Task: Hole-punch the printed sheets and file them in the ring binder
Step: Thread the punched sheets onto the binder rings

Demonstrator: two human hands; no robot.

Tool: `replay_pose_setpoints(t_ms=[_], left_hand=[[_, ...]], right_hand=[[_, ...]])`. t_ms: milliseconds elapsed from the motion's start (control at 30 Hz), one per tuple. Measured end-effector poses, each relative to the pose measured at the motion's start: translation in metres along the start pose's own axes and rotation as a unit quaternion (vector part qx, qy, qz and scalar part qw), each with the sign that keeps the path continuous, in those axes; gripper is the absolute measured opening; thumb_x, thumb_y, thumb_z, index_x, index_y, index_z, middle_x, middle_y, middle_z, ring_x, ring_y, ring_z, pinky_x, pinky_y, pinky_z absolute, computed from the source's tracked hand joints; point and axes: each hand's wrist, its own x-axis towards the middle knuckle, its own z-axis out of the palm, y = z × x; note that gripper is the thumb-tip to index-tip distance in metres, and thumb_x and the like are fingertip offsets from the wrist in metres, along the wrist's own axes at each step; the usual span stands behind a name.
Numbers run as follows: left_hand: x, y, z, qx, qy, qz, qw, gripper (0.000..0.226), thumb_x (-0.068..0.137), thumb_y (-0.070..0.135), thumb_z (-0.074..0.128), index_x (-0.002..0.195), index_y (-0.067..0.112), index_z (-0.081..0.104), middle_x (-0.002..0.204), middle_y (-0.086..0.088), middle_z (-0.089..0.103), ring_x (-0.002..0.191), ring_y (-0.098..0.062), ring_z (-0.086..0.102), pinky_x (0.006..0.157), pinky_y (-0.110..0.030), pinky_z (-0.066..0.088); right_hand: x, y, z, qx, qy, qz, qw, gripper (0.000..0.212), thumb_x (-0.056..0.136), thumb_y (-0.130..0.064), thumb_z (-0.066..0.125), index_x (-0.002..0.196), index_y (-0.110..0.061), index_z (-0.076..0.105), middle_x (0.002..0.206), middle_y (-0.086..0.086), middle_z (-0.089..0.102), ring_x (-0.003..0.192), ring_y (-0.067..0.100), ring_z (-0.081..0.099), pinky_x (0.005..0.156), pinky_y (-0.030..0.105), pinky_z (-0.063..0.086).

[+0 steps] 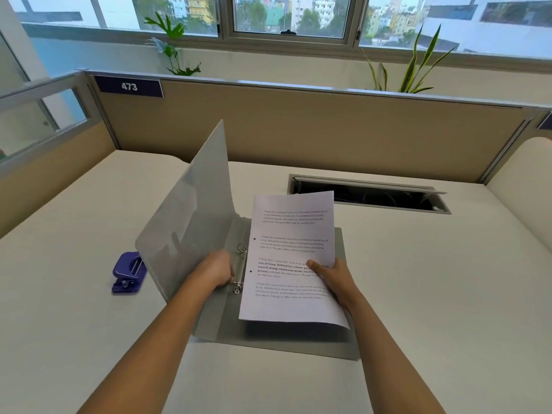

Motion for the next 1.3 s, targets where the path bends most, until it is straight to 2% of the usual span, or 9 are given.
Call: replay_pose_setpoints(t_ms=[100,200,333,567,700,833,967,1133,1300], left_hand=[[0.001,-0.003,0.006,-0.108,0.007,-0.003,0.994,0.027,0.086,-0.002,0.061,0.062,0.01,0.064,0.056,-0.002,0.063,0.043,-0.008,0.058,0.052,-0.019,0.049],[-0.002,-0.006,0.013,-0.152,0.004,0.02,0.988,0.029,0.086,-0.002,0.062,0.061,0.012,0.063,0.044,0.007,0.06,0.03,0.003,0.052,0.047,-0.012,0.048],[-0.008,-0.002,0.018,-0.169,0.014,0.063,0.984,0.015,0.087,0.002,0.063,0.075,0.008,0.071,0.037,0.012,0.057,0.031,0.006,0.051,0.042,-0.004,0.041],[-0.008,0.002,0.017,-0.096,-0.032,0.105,0.989,0.021,0.092,0.026,0.058,0.102,0.013,0.071,0.067,0.011,0.059,0.061,-0.003,0.053,0.057,-0.013,0.041],[-0.008,0.002,0.018,-0.157,-0.079,0.088,0.981,0.032,0.096,0.032,0.05,0.109,0.008,0.067,0.089,-0.001,0.065,0.078,-0.012,0.058,0.084,-0.028,0.05],[-0.006,0.005,0.023,-0.234,-0.067,0.076,0.967,0.022,0.094,0.028,0.055,0.092,0.009,0.068,0.076,0.004,0.06,0.065,-0.004,0.052,0.061,-0.015,0.043],[0.0,0.007,0.03,-0.237,-0.046,0.075,0.967,0.027,0.09,0.023,0.061,0.064,0.019,0.059,0.063,0.005,0.055,0.059,-0.006,0.048,0.06,-0.02,0.039],[0.001,0.008,0.029,-0.249,-0.057,0.06,0.965,0.018,0.088,0.022,0.064,0.07,0.016,0.064,0.067,0.003,0.06,0.061,-0.007,0.052,0.061,-0.018,0.046],[0.006,0.009,0.03,-0.225,-0.06,0.05,0.971,0.016,0.085,0.024,0.067,0.075,0.011,0.07,0.072,-0.007,0.062,0.071,-0.02,0.055,0.074,-0.033,0.049]], right_hand=[[0.001,0.0,-0.003,-0.009,-0.004,-0.001,1.0,0.037,0.084,-0.016,0.069,0.119,-0.012,0.058,0.11,0.008,0.07,0.094,0.023,0.07,0.076,0.031,0.058],[0.002,-0.003,-0.012,-0.016,0.009,-0.007,1.0,0.036,0.084,-0.017,0.069,0.118,-0.012,0.059,0.109,0.007,0.069,0.093,0.022,0.069,0.075,0.029,0.058],[0.002,-0.001,-0.019,-0.023,0.007,-0.006,1.0,0.033,0.083,-0.018,0.07,0.114,-0.016,0.06,0.109,0.008,0.07,0.093,0.025,0.07,0.082,0.039,0.058],[-0.002,0.003,-0.022,-0.048,-0.008,-0.004,0.999,0.037,0.083,-0.017,0.07,0.119,-0.012,0.06,0.11,0.009,0.07,0.095,0.025,0.069,0.088,0.044,0.055],[-0.002,0.002,-0.021,-0.063,-0.004,-0.006,0.998,0.037,0.084,-0.019,0.07,0.119,-0.013,0.059,0.109,0.007,0.07,0.094,0.022,0.069,0.084,0.039,0.057],[-0.003,0.001,-0.021,-0.054,-0.004,-0.003,0.999,0.037,0.084,-0.018,0.069,0.12,-0.013,0.058,0.109,0.007,0.069,0.093,0.021,0.069,0.077,0.032,0.058],[-0.003,0.002,-0.022,-0.04,0.002,0.0,0.999,0.039,0.083,-0.017,0.07,0.12,-0.01,0.058,0.109,0.009,0.069,0.093,0.023,0.07,0.075,0.031,0.058],[-0.004,0.001,-0.025,-0.029,-0.011,0.007,0.999,0.041,0.082,-0.015,0.071,0.121,-0.009,0.057,0.112,0.012,0.069,0.095,0.027,0.07,0.083,0.039,0.058],[-0.008,-0.006,-0.028,-0.014,-0.016,0.011,1.0,0.028,0.084,-0.012,0.068,0.111,-0.016,0.059,0.105,0.007,0.07,0.086,0.02,0.071,0.064,0.023,0.058]])
